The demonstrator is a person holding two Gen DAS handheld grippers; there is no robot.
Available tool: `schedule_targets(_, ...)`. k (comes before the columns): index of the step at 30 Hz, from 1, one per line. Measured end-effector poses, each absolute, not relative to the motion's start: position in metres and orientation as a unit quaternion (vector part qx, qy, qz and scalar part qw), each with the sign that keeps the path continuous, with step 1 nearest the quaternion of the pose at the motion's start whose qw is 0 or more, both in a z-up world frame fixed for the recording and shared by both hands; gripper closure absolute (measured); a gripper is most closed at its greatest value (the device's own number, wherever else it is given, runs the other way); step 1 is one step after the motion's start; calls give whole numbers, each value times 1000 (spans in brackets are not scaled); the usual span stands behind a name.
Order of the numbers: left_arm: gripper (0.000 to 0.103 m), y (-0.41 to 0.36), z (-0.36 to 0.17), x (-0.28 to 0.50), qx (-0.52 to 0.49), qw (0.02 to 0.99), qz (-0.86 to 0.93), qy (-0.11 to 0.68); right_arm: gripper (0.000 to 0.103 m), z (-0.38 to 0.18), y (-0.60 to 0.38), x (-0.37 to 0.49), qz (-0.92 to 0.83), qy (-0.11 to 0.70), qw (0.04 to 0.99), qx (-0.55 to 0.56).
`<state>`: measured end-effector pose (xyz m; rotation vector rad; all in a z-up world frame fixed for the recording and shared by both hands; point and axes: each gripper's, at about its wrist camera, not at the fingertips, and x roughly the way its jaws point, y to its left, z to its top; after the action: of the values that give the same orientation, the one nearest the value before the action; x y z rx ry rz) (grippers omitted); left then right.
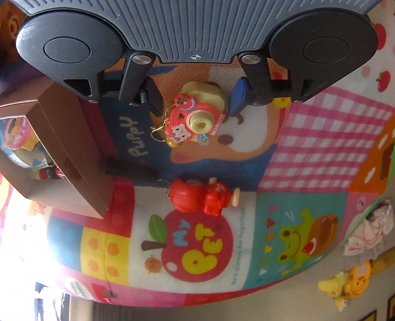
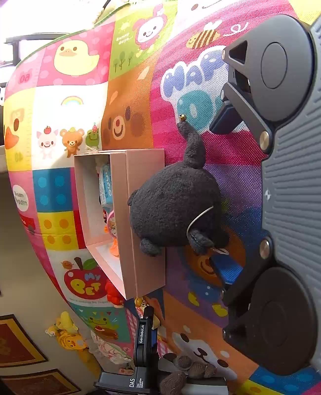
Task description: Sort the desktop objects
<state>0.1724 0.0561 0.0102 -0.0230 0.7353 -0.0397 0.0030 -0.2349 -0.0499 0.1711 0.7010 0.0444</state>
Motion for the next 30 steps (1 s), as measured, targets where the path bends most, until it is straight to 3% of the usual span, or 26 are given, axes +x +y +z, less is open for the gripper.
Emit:
schedule_targets(3, 41, 55, 9, 168, 7, 936, -22, 352, 0, -50, -236, 3, 22, 343, 935, 86)
schedule_targets(5, 58, 53, 9, 164, 15, 936, -20, 351, 0, -50, -235, 4, 22, 343, 935, 86)
schedule_targets(10, 58, 38, 15, 135, 27, 930, -29, 367, 0, -50, -235, 4, 22, 343, 935, 86)
schedule_targets(12, 48, 31, 17, 114, 6, 923, -68, 379, 0, -50, -235, 4, 22, 343, 935, 85)
schedule_targets(14, 22, 19, 17, 91, -5, 912, -142, 385, 0, -50, -235, 4, 21, 344, 935, 85)
schedule_targets(15, 19, 11, 17, 79, -9, 902, -186, 390, 0, -50, -235, 4, 21, 344, 935, 85)
schedule_targets(19, 15, -15, 18, 46, 8, 881, -285, 377, 0, -50, -235, 4, 18, 344, 935, 83)
schedule_targets(25, 6, -1, 25, 66, 54, 942, -150, 296, 0, -51, -234, 5, 14, 344, 935, 81)
schedule_targets(30, 3, 21, 17, 111, 39, 940, -125, 315, 0, -51, -234, 5, 14, 344, 935, 81)
